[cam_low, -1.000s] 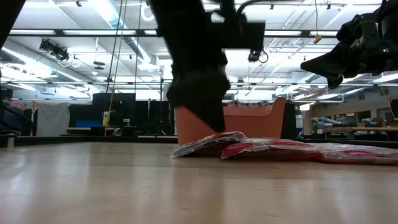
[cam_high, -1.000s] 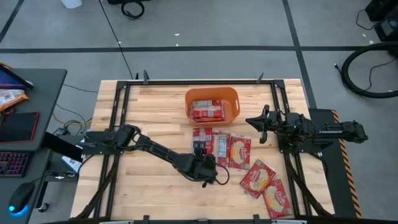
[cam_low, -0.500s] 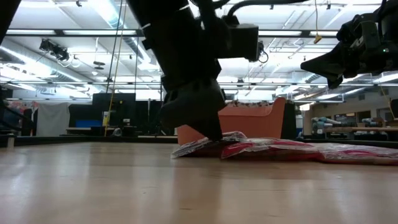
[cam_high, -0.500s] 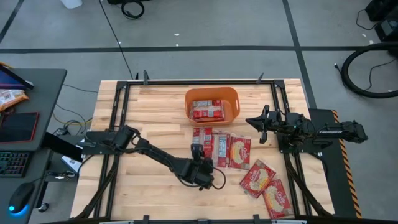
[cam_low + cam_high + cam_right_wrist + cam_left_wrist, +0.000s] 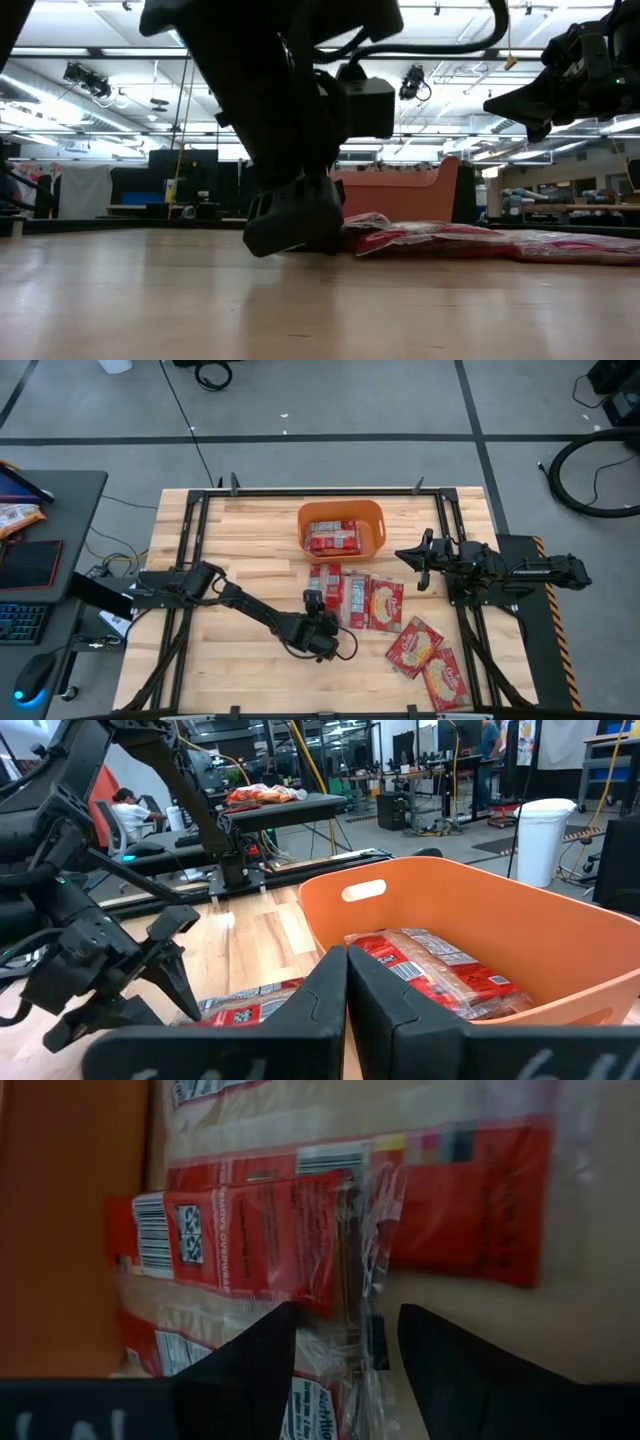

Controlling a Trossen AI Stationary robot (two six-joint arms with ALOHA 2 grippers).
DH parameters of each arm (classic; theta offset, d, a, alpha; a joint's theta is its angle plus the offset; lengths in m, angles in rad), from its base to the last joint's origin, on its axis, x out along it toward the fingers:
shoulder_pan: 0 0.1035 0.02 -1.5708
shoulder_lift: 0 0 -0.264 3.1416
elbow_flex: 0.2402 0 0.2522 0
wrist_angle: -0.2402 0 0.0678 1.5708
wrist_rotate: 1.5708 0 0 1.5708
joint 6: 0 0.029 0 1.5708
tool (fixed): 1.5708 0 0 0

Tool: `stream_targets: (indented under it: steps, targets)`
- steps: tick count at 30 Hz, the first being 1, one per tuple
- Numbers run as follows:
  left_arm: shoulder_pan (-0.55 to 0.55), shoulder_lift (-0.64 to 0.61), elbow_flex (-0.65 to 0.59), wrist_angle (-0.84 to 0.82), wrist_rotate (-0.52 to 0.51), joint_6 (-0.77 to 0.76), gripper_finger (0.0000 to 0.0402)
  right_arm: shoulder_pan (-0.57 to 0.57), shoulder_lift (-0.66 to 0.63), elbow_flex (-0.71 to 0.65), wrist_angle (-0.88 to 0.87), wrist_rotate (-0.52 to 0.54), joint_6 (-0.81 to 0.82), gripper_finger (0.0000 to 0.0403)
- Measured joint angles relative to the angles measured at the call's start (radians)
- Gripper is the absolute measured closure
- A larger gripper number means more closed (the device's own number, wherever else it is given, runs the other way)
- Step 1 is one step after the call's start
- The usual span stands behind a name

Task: Sort popcorn bags into baskets
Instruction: Put the red popcorn bag into the orange bin

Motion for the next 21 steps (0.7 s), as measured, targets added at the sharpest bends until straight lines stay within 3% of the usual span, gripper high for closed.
stream_targets:
  steps: [4,12,17,21]
  targets:
    - [0.009,0.000,-0.001,-0.009,0.001,0.030,0.0258,0.000,0.000,0.000,0.000,0.000,0.000,0.0385]
    - [0.022,-0.040,-0.003,-0.066,0.067,0.047,0.0386,0.000,0.000,0.000,0.000,0.000,0.000,0.0385]
    - [0.032,-0.123,-0.003,-0.097,0.141,0.048,0.0392,0.000,0.000,0.000,0.000,0.000,0.000,0.0385]
    - [0.051,-0.221,-0.003,-0.123,0.281,0.035,0.0396,0.000,0.000,0.000,0.000,0.000,0.000,0.0385]
